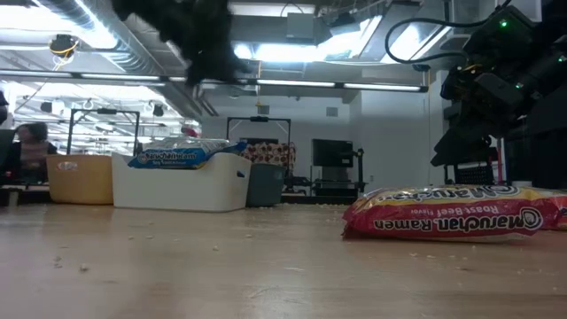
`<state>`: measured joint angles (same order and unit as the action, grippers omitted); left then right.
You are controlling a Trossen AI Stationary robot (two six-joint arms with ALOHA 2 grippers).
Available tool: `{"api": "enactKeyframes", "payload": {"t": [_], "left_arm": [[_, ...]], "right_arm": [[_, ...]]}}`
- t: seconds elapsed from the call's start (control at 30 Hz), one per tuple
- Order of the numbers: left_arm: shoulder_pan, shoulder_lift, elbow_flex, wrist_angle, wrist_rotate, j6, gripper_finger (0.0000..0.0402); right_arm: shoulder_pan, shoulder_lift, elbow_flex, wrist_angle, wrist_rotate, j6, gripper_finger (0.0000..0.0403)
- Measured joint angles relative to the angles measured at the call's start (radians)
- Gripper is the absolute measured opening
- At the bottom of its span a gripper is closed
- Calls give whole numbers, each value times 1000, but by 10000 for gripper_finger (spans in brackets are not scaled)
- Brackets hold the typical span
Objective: Sort Maruchan noodles
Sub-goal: Put the red noodle into the blue bin
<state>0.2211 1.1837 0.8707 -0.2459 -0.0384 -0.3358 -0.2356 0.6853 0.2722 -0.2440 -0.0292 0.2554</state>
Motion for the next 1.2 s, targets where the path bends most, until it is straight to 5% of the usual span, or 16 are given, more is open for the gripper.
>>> {"api": "enactKeyframes", "payload": {"t": [0.27, 0.47, 0.77, 1.03, 1.2], "left_arm": [[-234, 237, 0, 502, -22, 176, 197], [-295, 447, 2, 677, 15, 190, 235], [-306, 690, 158, 670, 17, 281, 291], [-301, 837, 270, 568, 27, 346, 299], [-282, 860, 276, 555, 142, 349, 299]], "right_arm": [[0, 0, 0, 7, -10, 0, 296], [0, 0, 0, 8, -16, 1, 296], [0, 0, 0, 8, -16, 1, 296], [0, 0, 0, 7, -17, 1, 296], [0, 0, 0, 6, -16, 1, 296]]}}
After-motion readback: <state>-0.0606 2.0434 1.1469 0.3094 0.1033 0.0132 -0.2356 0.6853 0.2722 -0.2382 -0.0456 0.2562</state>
